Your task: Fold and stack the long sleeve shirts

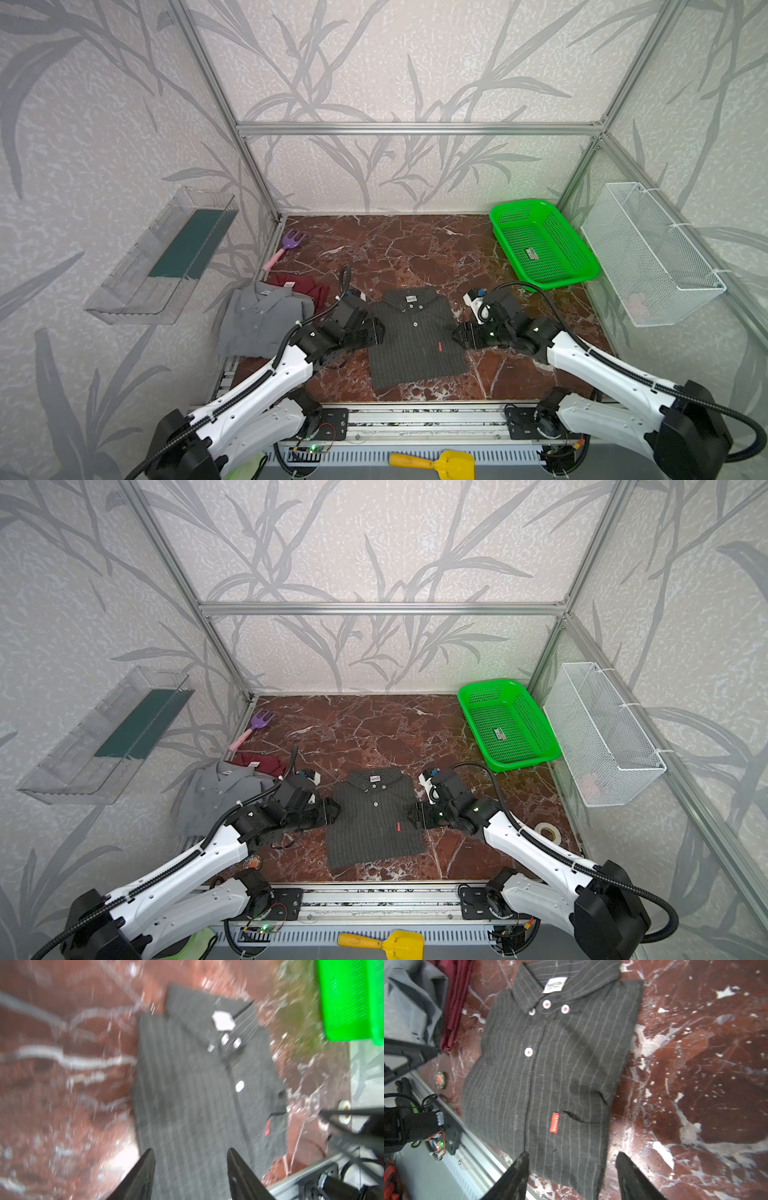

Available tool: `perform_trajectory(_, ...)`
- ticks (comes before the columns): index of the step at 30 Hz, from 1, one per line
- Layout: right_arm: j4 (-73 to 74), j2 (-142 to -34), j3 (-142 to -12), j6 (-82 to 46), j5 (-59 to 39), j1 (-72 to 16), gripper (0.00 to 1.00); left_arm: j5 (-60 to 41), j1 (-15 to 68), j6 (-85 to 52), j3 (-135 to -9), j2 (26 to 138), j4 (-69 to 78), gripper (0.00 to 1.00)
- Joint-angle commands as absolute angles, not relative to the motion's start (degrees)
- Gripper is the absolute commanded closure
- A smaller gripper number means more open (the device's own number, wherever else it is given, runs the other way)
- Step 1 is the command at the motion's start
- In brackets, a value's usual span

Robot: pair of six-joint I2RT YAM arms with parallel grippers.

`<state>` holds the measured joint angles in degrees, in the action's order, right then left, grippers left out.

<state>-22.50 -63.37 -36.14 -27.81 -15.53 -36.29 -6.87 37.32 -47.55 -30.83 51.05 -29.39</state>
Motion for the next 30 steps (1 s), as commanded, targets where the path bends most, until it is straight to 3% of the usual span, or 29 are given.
perform_trajectory(1, -21.18, -66.09, -36.12, -25.05, -18.35, -35.90, 0.34, -12.34, 37.33, -52.35, -25.16, 47.87, -31.23, 0.43)
perform_trajectory(9, -18.74, -75.19, -36.87, -21.47, -19.97, -34.27, 0.36, -16.80, 37.69, -54.26, -20.72, 48.93, -24.27, 0.42)
perform_trajectory(14, -15.28, -78.42, -35.77, -21.45, -22.27, -33.97, 0.44, -17.38, 37.87, -55.81, -18.91, 49.39, -20.35, 0.45)
perform_trajectory(22, -13.82, -77.96, -35.25, -21.60, -23.75, -33.95, 0.64, -16.45, 37.86, -55.12, -20.84, 50.55, -19.37, 0.68)
perform_trajectory(27, -15.48, -75.75, -35.09, -21.02, -22.89, -33.96, 0.74, -14.89, 37.80, -53.58, -23.28, 49.59, -22.71, 0.67)
perform_trajectory(30, -16.23, -74.35, -34.77, -21.01, -22.60, -33.96, 0.74, -13.38, 37.88, -52.71, -24.23, 48.25, -25.88, 0.58)
